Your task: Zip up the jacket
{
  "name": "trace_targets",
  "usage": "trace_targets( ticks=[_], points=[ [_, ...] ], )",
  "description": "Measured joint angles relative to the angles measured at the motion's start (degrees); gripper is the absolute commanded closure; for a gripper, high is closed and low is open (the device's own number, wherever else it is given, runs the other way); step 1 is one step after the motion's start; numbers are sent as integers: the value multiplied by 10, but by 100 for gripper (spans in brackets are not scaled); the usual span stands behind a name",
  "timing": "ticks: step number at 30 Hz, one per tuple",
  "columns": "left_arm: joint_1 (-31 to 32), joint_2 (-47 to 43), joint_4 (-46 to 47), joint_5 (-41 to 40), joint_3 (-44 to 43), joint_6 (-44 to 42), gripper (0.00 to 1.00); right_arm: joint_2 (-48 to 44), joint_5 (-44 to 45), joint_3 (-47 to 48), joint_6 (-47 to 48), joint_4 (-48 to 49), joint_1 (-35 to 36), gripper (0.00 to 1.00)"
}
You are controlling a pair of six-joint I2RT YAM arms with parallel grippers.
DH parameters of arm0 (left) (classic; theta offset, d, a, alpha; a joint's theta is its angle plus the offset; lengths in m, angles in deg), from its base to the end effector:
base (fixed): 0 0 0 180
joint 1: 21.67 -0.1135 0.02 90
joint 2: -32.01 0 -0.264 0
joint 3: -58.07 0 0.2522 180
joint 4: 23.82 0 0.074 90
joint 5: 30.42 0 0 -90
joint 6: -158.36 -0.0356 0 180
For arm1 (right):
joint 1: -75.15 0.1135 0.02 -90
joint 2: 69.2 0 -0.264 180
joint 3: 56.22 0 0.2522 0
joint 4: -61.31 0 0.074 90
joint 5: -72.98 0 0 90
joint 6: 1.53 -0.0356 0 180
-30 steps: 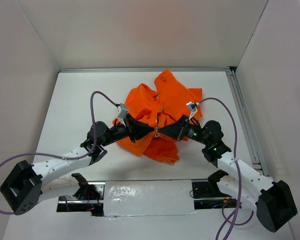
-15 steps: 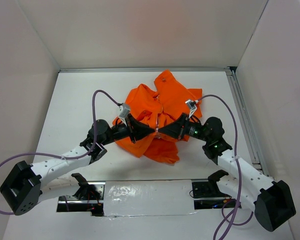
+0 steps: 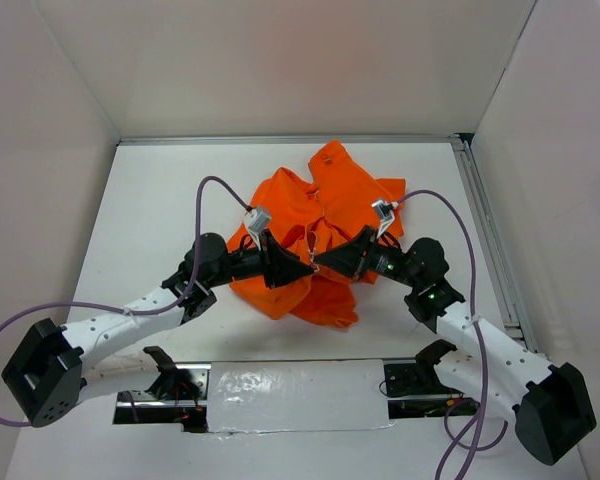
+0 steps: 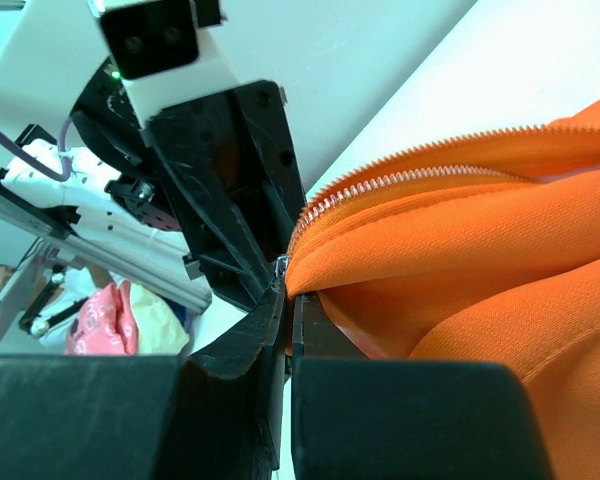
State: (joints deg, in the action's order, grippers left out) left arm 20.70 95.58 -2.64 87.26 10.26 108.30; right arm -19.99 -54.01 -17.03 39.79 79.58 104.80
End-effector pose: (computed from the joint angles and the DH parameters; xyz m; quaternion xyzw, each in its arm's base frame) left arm 0.1738 -0.1809 0.2914 0.1908 0.6494 -0.5939 0.4349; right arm 0.1608 0.1162 0.2842 -0.1340 0.6517 0.6138 0.4249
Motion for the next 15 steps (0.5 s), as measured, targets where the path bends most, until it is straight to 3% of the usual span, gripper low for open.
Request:
trace_targets(
  ticks=[3,4,5,8,15],
  points=[
    [0,0,-2,1,0,9,65,-12,8,0,8,-8,1,100],
    [0,0,-2,2,0,10,61,-14,10,0,11,-11,1,100],
    [0,-1,-2,2,0,10,49,-17,13,0,14,-14,1,100],
    [0,-6,-2,4,1,14,40,-18,22,0,19,-18,1,100],
    [0,-30,14,5,19,30,37,-18,25,0,21,-18,1,100]
  ],
)
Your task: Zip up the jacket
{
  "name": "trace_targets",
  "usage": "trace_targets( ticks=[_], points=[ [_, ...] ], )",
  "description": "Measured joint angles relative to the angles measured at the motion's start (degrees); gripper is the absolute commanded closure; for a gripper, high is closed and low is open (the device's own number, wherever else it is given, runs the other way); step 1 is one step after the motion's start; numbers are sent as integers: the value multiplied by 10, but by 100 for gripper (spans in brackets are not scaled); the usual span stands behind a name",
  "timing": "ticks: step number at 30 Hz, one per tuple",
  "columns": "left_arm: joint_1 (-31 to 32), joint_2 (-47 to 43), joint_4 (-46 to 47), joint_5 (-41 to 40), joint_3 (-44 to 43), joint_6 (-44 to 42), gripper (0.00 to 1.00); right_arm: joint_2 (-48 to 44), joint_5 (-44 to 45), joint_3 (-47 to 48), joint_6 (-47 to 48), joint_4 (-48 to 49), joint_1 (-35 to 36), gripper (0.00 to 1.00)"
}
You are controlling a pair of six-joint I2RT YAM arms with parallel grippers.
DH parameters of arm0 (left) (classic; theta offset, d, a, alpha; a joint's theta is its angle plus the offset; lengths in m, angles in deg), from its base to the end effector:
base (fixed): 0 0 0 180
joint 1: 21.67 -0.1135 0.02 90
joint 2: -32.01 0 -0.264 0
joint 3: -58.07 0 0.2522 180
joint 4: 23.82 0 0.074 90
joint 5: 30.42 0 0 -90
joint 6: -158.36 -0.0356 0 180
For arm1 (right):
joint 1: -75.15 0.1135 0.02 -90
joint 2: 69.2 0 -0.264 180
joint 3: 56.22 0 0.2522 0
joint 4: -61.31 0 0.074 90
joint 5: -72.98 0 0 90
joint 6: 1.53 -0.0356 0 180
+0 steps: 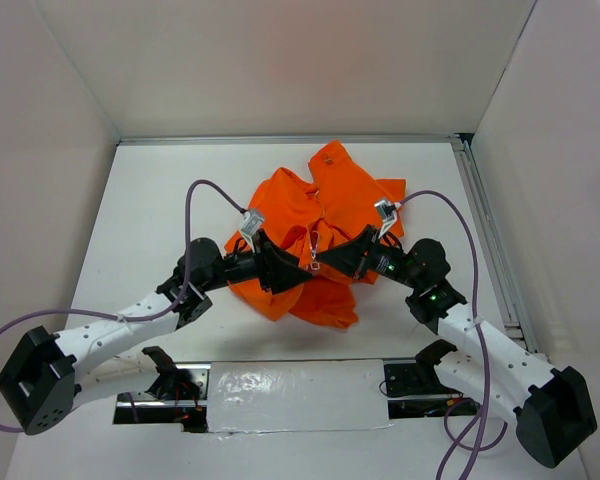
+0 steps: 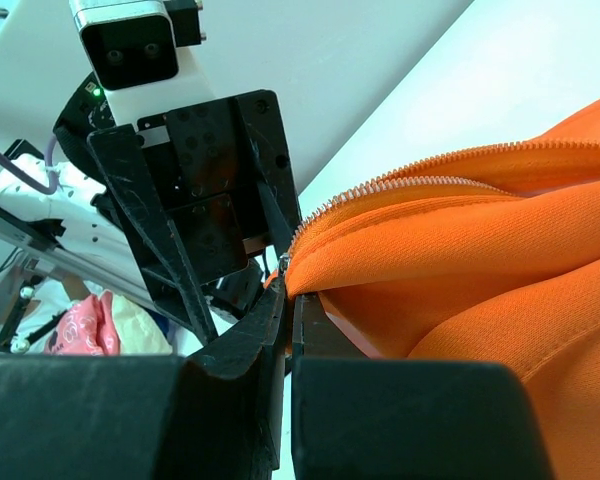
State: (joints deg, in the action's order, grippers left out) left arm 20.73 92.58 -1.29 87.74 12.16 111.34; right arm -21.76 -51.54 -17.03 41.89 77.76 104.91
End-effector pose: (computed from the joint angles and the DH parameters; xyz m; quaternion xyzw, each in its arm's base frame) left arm 0.1649 -0.1733 0.2940 0.1802 0.6381 -0.6133 0.4292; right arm 0.1578 0.1135 0.2865 -0.1304 0.6513 0.5988 0.4474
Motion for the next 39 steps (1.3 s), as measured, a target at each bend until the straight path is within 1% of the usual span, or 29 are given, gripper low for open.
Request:
trace_targets(
  ticks=[8,10,12,15,16,17,18,19,21,22,23,29,34,39],
  points=[
    [-11,16,30,-9,2,38,36,0,0,0,0,0,4,100],
    [-17,25,39,-9,2,48,33,0,0,0,1,0,6,100],
    [-25,31,48,-8,2,60,36,0,0,0,2,-1,8,100],
    [-34,37,56,-3,2,81,45,-1,2,0,4,-5,9,100],
    [-37,38,59,-1,3,86,54,-2,3,0,5,-6,9,100],
    [-40,39,63,0,3,93,58,-3,4,0,5,-7,9,100],
    [-42,38,67,2,4,98,65,-5,5,-1,6,-8,9,100],
    [-44,38,71,3,5,101,76,-7,7,-1,6,-8,10,100],
    [-46,38,75,5,5,103,85,-10,8,-1,7,-8,10,100],
    [-46,38,77,7,5,103,94,-10,8,-1,7,-8,10,100],
    [-47,38,79,10,5,102,100,-10,9,-1,7,-8,10,100],
    [-50,39,89,26,7,90,100,-7,12,-1,4,-4,13,100],
    [-38,37,78,14,8,32,100,-6,26,0,0,-14,16,100],
    [-23,-5,67,-7,44,-10,100,2,23,9,2,-63,14,100]
  ],
)
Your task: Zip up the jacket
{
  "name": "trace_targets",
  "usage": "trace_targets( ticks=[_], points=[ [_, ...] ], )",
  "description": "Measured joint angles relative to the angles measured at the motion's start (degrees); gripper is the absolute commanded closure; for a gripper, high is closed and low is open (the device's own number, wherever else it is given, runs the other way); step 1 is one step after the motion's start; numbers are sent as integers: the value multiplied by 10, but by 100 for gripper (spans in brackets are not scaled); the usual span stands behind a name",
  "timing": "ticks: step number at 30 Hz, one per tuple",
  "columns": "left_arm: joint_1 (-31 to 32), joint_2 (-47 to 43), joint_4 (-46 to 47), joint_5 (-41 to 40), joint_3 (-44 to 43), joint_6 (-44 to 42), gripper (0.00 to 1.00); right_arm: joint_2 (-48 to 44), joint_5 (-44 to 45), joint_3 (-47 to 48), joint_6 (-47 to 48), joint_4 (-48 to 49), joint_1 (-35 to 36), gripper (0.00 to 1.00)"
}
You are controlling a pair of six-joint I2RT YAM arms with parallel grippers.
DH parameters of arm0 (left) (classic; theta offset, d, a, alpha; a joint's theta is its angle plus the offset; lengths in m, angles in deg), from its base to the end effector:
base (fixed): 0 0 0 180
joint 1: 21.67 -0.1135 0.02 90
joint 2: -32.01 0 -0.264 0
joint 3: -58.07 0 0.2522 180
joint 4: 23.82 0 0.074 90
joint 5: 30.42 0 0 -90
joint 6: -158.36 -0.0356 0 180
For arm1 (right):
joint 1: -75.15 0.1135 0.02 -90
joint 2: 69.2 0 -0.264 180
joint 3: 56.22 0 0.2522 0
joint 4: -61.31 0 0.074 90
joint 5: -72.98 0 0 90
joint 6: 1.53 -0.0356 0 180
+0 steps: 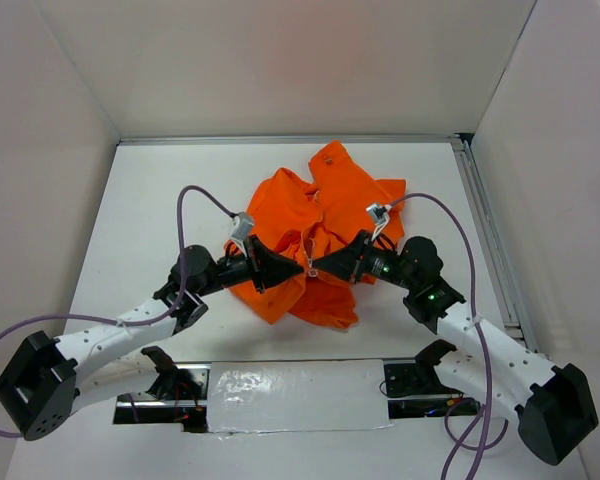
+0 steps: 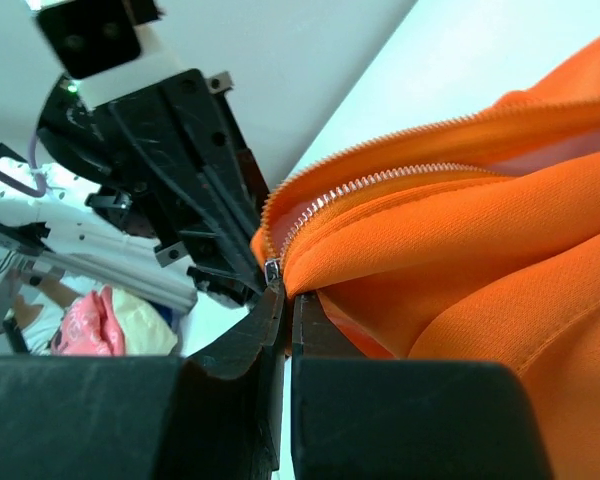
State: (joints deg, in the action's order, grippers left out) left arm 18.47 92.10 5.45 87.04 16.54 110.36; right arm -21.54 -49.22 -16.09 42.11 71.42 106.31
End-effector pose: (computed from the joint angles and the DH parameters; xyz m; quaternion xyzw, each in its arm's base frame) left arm 0.1662 -0.1616 0.2817 0.1727 0.6227 -0.6056 0.4644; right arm 0.1581 0.1178 0.2803 -0.1109 0.6846 0.5842 0.4216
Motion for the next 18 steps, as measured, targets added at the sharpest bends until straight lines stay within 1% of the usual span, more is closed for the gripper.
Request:
trace_targets(
  ticks=[3,7,9,10,11,12,14,15,16,18],
  points=[
    [9,-23,-16,-8,12,-15,100,8,-17,7,1,-21,0,100],
    [12,-30,-36,-24,13,-15,100,28,-39,34,30,-60,0,100],
    [12,-27,-45,-30,13,-15,100,34,-37,44,47,-84,3,93],
    [12,-24,-50,-31,12,-13,100,34,-30,44,54,-93,7,82],
    [12,-20,-55,-32,12,-12,100,32,-22,44,62,-105,12,77],
    [12,-15,-59,-33,12,-9,100,30,-15,44,67,-114,15,68],
    [12,-5,-67,-34,10,2,100,25,-2,44,77,-128,18,61],
    [12,-1,-71,-36,9,8,100,21,3,44,80,-134,19,53],
    [12,2,-74,-38,7,18,100,17,7,44,83,-139,19,49],
    [12,7,-78,-45,3,33,100,11,15,44,90,-146,20,43]
  ],
)
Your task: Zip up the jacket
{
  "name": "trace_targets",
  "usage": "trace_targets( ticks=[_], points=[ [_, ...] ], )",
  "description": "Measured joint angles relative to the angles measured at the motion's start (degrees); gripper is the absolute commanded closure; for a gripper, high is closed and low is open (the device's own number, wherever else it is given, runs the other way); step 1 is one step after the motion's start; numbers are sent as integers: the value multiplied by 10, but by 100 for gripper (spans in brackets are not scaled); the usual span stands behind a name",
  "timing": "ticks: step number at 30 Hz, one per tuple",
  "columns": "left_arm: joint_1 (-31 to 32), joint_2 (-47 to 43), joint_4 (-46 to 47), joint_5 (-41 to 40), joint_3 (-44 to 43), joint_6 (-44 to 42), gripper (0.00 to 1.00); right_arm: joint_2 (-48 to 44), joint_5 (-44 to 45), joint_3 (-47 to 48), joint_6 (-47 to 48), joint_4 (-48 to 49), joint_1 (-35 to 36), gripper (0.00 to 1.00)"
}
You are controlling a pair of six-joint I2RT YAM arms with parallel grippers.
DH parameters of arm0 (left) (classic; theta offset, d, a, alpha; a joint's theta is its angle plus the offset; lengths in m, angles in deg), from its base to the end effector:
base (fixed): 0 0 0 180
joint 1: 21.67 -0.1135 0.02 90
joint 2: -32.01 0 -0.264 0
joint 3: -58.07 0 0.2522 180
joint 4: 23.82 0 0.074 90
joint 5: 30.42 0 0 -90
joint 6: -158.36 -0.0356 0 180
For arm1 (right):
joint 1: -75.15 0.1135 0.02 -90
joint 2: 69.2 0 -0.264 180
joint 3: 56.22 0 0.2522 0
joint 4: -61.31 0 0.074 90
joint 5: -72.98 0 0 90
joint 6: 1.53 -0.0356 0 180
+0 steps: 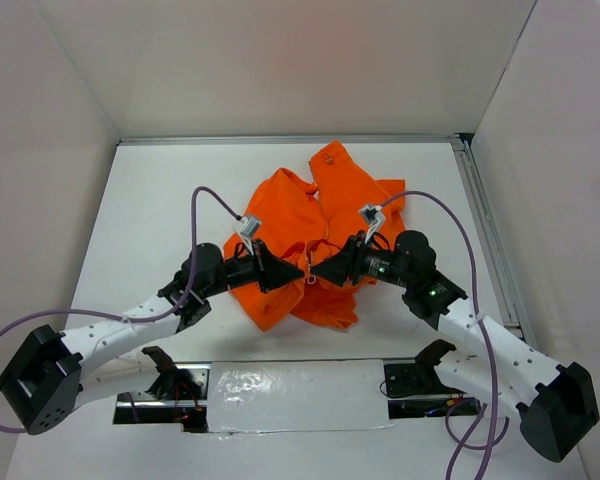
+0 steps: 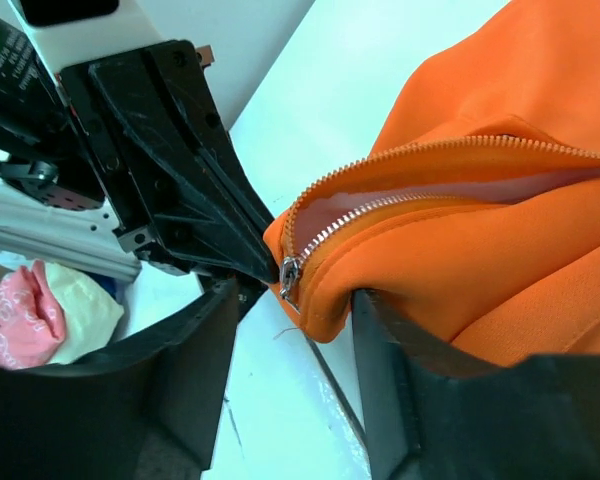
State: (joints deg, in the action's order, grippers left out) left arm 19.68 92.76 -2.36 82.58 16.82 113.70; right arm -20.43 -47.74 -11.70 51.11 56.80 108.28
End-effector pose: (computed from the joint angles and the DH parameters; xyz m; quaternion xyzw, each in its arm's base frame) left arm 0.1676 -0.1660 0.2633 0.1196 0.6855 -0.5844 0.4174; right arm 0.1583 0.1250 0.2774 -0.1453 0.7378 0.5265 0.3967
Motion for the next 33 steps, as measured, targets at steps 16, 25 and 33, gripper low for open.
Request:
trace_targets(
  ticks=[16,25,33],
  points=[
    [-6,36,-28,-35,-47,61,100,-71,27,-46,-35,-27,15,0],
    [-8,36,-28,-37,-47,71,100,-81,37,-73,-79,0,62,0],
    [-8,35,-29,-38,-47,75,100,4,60,-73,-104,96,72,4]
  ],
)
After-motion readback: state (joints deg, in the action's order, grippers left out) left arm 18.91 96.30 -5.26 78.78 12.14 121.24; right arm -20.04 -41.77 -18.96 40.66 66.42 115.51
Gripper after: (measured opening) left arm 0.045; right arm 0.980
